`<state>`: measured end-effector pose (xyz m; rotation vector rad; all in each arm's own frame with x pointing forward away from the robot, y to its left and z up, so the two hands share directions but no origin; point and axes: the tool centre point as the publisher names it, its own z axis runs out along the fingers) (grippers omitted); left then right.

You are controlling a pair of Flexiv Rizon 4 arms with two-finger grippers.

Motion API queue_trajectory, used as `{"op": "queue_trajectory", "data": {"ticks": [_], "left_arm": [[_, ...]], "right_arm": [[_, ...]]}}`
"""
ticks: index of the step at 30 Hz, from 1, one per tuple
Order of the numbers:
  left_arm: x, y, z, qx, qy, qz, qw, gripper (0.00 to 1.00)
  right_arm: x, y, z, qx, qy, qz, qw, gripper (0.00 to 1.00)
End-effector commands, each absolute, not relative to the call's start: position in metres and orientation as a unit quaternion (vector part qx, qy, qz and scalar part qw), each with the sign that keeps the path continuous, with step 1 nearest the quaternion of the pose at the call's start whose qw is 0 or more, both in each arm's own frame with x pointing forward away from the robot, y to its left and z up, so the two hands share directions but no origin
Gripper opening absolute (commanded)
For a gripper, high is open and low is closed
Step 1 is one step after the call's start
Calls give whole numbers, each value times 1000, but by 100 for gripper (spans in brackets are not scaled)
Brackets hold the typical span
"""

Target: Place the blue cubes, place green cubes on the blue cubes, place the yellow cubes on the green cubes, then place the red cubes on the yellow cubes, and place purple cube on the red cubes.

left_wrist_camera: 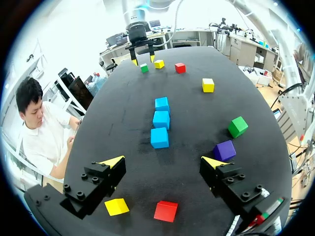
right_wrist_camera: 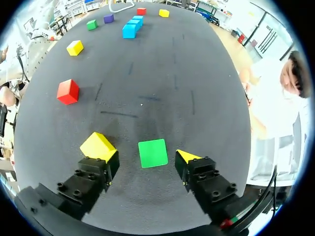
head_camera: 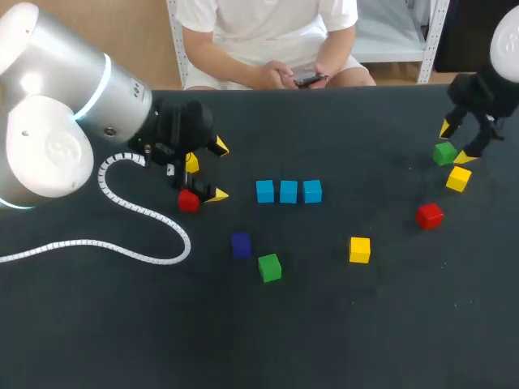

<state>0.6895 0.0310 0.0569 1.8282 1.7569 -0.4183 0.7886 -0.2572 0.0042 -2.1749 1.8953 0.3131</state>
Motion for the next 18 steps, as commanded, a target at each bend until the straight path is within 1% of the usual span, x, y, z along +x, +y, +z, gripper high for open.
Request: {"op": "queue_trajectory", "data": {"ticks": [1,3,5,6,10,11,16,17,18], "left_arm": [[690,32,56,683,654,-158,283,100],[690,32,56,683,654,-158,283,100],[690,32,56,683,654,-158,283,100],[690,32,56,683,654,-158,283,100],[690,32,56,683,654,-158,283,100],[690,32,56,683,654,-158,283,100],[690,32,56,683,654,-158,283,100],[690,32,56,683,654,-158,283,100],[690,32,56,683,654,-158,283,100]], "right_arm": [[792,-261,3,-740,650,118,125,84],[792,-261,3,-740,650,119,125,85],[792,-259,3,-740,650,121,125,92],[791,-258,2,-741,649,121,125,90],[793,-257,0,-741,649,123,123,81],[793,-256,0,-741,649,124,123,72],[793,-255,0,-741,648,126,124,62],[793,-254,0,-741,647,127,124,57],[792,-254,-1,-742,647,127,124,49]]}}
